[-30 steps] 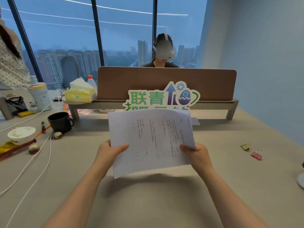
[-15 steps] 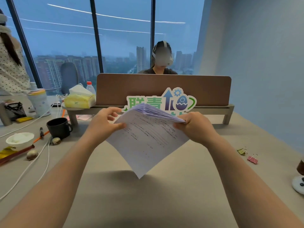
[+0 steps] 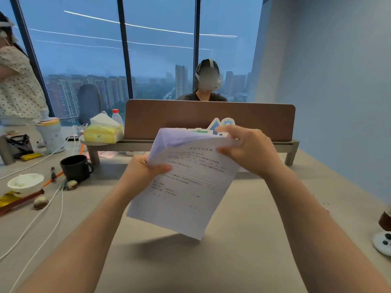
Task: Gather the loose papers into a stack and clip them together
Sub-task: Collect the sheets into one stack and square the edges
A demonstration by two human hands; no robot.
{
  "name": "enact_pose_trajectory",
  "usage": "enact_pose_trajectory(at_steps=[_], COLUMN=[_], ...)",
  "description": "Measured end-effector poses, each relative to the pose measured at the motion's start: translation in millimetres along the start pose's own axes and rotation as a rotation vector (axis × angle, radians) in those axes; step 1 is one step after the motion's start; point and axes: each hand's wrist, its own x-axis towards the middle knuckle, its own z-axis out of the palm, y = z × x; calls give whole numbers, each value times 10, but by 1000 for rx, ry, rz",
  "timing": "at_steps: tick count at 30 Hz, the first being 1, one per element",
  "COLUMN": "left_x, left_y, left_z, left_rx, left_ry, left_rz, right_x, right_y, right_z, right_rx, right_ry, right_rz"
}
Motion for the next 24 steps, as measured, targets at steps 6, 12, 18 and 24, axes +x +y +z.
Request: enact_pose_trajectory(at_steps=[6,12,18,24], left_x=[-113,-217,-241,-337], left_y=[-162,-204,-182,-337], left_z=[152,457,648,759], left_rx=[-248,-442,-434,-276], left_ry=[6,141,313,302], left_rz=[-81,-86,-71,-69], right_x=[-260,-474,-489,-689], right_y=[110,93,-36,92], right_z=[315,718,792,1040], right_rx=[949,1074,895,737], right_ry=[347,336,481,468], right_rz=[287,337,248,341])
